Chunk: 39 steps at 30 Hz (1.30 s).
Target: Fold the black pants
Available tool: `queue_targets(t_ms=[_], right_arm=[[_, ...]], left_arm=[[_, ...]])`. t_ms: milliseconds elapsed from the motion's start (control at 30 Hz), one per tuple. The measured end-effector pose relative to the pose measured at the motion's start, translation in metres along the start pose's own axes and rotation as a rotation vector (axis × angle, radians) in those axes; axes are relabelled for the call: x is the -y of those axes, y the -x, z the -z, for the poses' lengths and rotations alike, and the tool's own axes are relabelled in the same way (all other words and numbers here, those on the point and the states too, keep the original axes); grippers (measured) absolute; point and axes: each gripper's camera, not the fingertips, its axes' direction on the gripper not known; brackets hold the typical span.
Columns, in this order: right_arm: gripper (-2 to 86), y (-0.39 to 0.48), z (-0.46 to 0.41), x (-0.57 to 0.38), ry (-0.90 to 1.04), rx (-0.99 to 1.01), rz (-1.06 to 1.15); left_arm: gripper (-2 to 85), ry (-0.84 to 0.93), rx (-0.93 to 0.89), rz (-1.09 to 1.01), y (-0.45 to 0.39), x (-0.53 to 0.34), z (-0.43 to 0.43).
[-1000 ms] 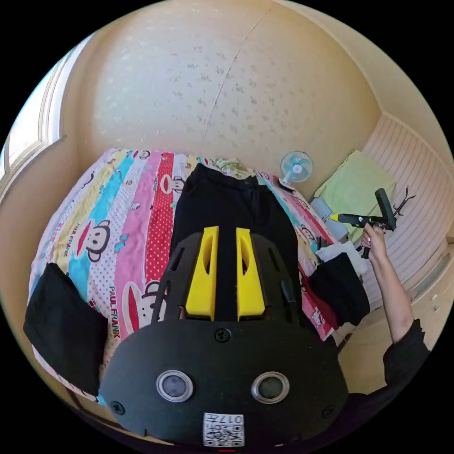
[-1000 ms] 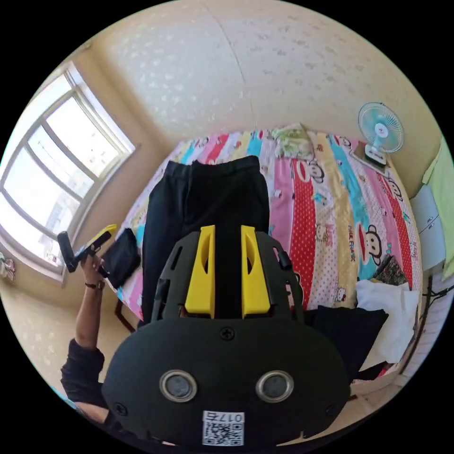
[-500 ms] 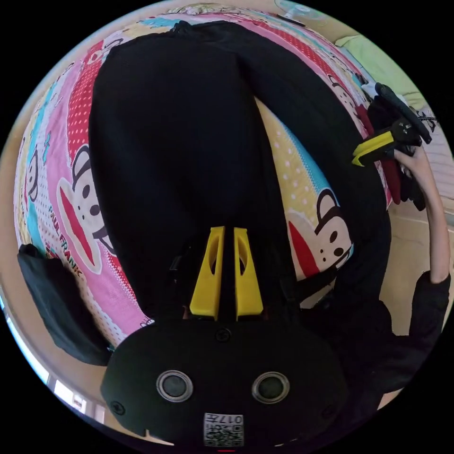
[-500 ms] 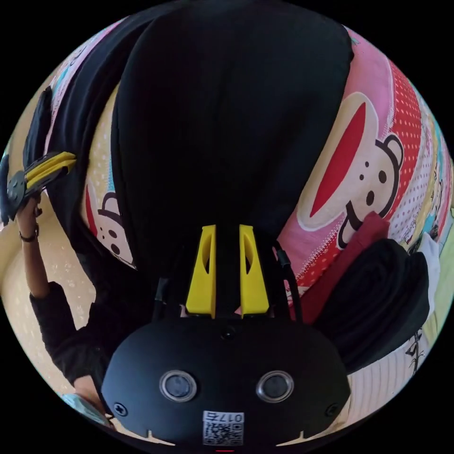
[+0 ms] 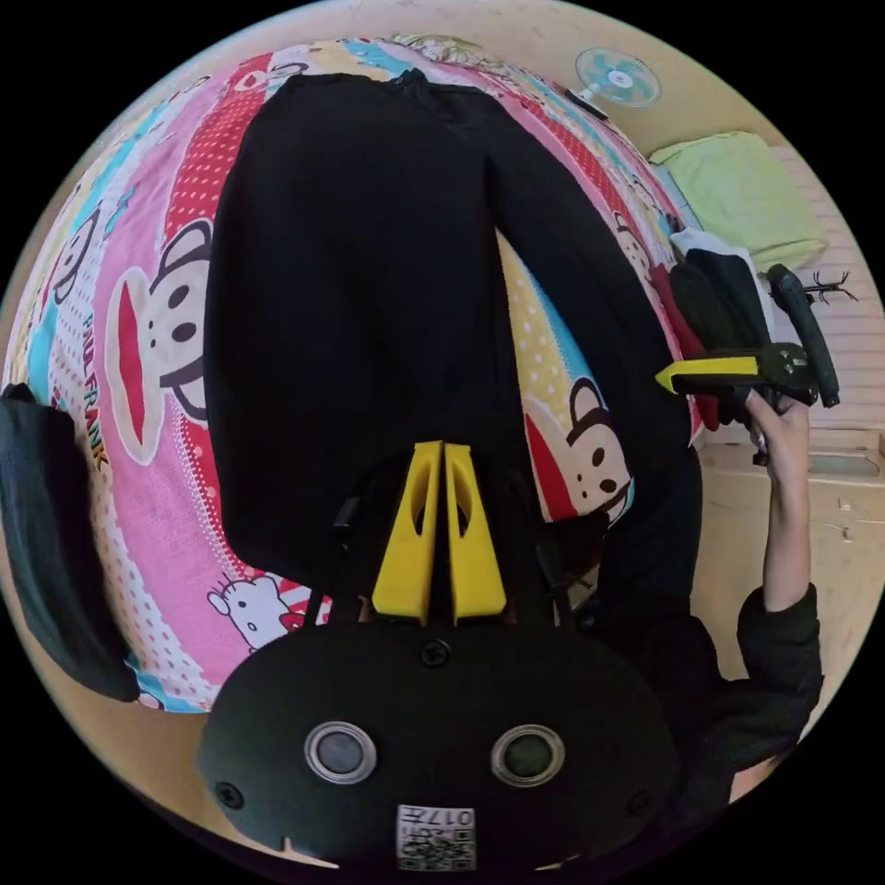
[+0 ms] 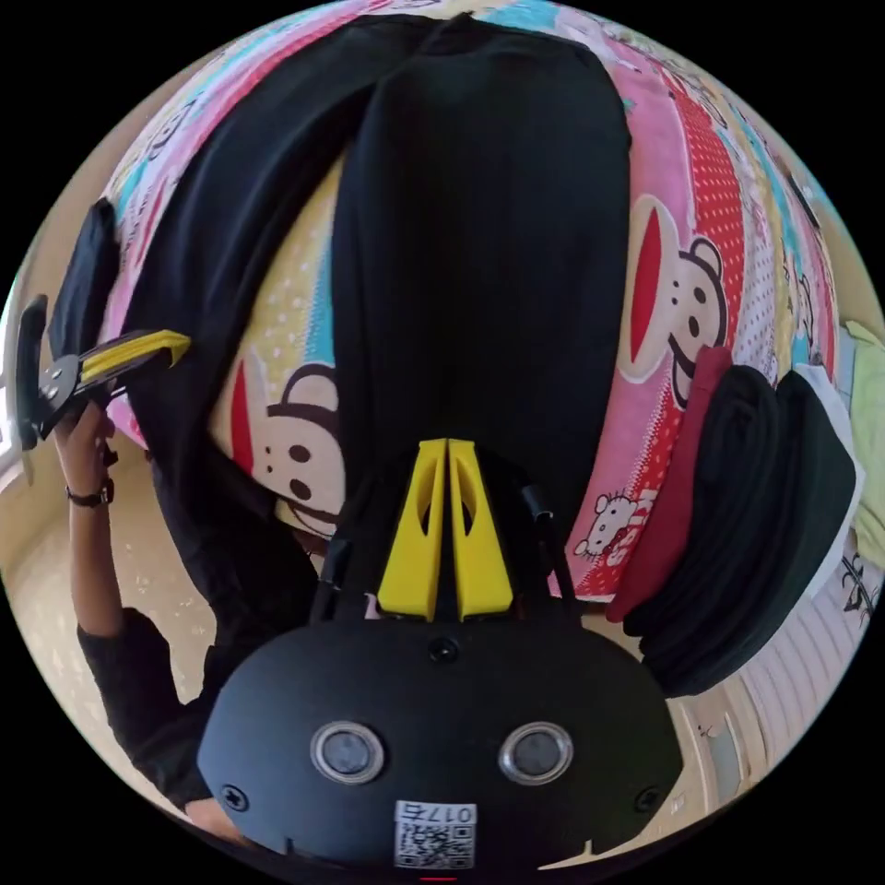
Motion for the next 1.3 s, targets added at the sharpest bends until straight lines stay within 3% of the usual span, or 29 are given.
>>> queue_targets(t_ms=[100, 267, 367, 467, 567, 667, 800, 867, 1000, 1167, 1300], right_arm=[[1.0, 0.045, -0.004, -0.056, -0.151, 0.232, 0.181], [2.7, 0.084, -0.039, -0.121, -0.325, 0.746, 0.413], [8.2, 0.087, -0.066, -0.142, -0.352, 0.766, 0.296], [14.6, 0.096, -0.088, -0.152, -0.323, 0.644, 0.257], [12.5, 0.096, -0.114, -0.155, -0.276, 0.675, 0.241], [4.6, 0.094, -0.127, -0.160, -0.197, 0.990, 0.334], [3.2, 0.036, -0.076, -0.197, -0.354, 1.429, 0.457], [2.8, 0.012, -0.066, -0.212, -0.343, 1.376, 0.433], [2.3, -0.010, -0.091, -0.244, -0.236, 1.010, 0.353], [1.2, -0.048, -0.119, -0.273, -0.148, 1.071, 0.311], [0.7, -0.137, -0.076, -0.329, -0.415, 1.058, 0.136]], left_arm=[[-0.9, -0.182, -0.071, 0.085, 0.033, -0.084, 0.037], [-1.0, -0.452, -0.451, 0.265, 0.093, -0.236, 0.070], [-1.0, -0.509, -0.439, 0.334, 0.101, -0.294, 0.081], [-1.0, -0.538, -0.383, 0.332, 0.102, -0.322, 0.089], [-1.0, -0.500, -0.357, 0.304, 0.101, -0.324, 0.081], [-1.0, -0.558, -0.390, 0.327, 0.110, -0.334, 0.084], [-1.0, -0.633, -0.461, 0.323, 0.129, -0.347, 0.103], [-1.0, -0.623, -0.428, 0.319, 0.136, -0.347, 0.115], [-1.0, -0.611, -0.394, 0.302, 0.134, -0.340, 0.116], [-1.0, -0.562, -0.427, 0.274, 0.122, -0.317, 0.088], [-1.0, -0.530, -0.438, 0.241, 0.111, -0.299, 0.072]])
